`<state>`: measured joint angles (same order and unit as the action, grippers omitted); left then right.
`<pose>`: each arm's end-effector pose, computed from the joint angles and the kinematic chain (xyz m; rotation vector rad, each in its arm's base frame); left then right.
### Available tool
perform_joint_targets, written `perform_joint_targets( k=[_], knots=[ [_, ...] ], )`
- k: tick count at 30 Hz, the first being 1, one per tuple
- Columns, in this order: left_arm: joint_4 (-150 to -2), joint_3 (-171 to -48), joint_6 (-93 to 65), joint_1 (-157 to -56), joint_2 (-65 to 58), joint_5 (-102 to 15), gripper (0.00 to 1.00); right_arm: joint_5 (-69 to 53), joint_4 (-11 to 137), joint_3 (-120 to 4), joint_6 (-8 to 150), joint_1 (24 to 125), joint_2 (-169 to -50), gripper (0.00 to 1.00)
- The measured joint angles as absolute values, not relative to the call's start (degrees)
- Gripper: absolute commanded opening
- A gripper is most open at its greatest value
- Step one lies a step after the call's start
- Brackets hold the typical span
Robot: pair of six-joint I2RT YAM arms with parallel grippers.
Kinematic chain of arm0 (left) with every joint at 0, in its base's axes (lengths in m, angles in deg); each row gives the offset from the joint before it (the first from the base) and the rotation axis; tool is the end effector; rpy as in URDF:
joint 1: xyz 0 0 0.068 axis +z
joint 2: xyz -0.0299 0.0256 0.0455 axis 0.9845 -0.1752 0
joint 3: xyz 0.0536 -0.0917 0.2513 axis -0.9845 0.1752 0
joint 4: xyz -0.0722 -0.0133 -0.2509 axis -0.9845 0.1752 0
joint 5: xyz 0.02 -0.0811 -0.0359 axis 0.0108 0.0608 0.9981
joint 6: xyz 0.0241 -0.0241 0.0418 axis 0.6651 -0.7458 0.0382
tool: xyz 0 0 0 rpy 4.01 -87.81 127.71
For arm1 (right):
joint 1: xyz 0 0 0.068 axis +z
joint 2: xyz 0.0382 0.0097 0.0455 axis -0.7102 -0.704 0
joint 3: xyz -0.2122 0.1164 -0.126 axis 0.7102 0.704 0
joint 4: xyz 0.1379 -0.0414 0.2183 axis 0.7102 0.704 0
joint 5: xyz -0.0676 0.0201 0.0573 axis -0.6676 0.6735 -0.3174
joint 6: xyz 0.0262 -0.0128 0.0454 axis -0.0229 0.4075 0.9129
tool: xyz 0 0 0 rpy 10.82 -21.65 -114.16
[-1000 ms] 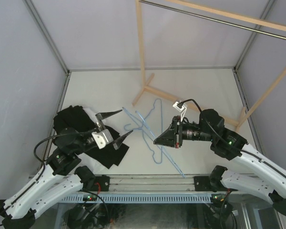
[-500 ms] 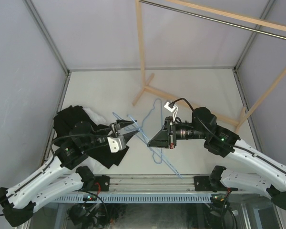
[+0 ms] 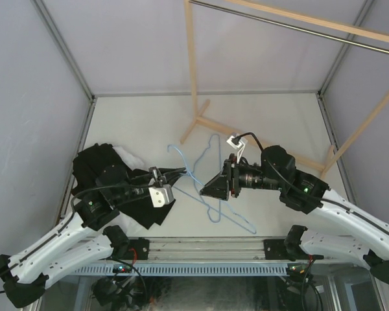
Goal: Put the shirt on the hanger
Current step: Adjust the hanger.
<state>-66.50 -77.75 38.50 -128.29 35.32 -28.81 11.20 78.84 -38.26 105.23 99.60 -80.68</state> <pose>0.0933 -0.1260 0.3390 1.3607 0.9358 -0.4246 0.1045 0.1735 0.3745 -0.6258 1.9837 1.5355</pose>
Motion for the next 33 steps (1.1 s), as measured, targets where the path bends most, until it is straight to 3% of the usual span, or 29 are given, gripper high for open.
perform_joint_targets(
  k=[4, 15, 27, 30, 32, 33],
  knots=[
    [-66.4, -77.7, 38.5, -128.3, 35.8, -29.7, 0.01, 3.1, 82.9, -38.3, 101.8, 100.9, -78.5, 0.49],
    [-63.7, -77.7, 39.0, -128.3, 34.8, -32.4, 0.0, -14.6, 91.0, -38.3, 90.5, 109.3, -71.5, 0.2],
    [-61.8, -77.7, 39.0, -128.3, 33.9, -32.8, 0.0, -17.1, 93.1, -38.3, 84.8, 110.9, -73.5, 0.17],
    [-61.6, -77.7, 39.0, -128.3, 33.9, -33.2, 0.0, -17.1, 93.6, -38.3, 84.4, 111.0, -74.6, 0.08],
    [-61.4, -77.7, 39.0, -128.3, 33.9, -33.4, 0.06, -17.0, 93.6, -38.2, 84.2, 111.1, -74.7, 0.0],
    [-61.3, -77.7, 39.0, -128.3, 33.8, -33.5, 0.17, -16.8, 93.5, -38.2, 84.1, 111.1, -74.7, 0.0]
  ],
)
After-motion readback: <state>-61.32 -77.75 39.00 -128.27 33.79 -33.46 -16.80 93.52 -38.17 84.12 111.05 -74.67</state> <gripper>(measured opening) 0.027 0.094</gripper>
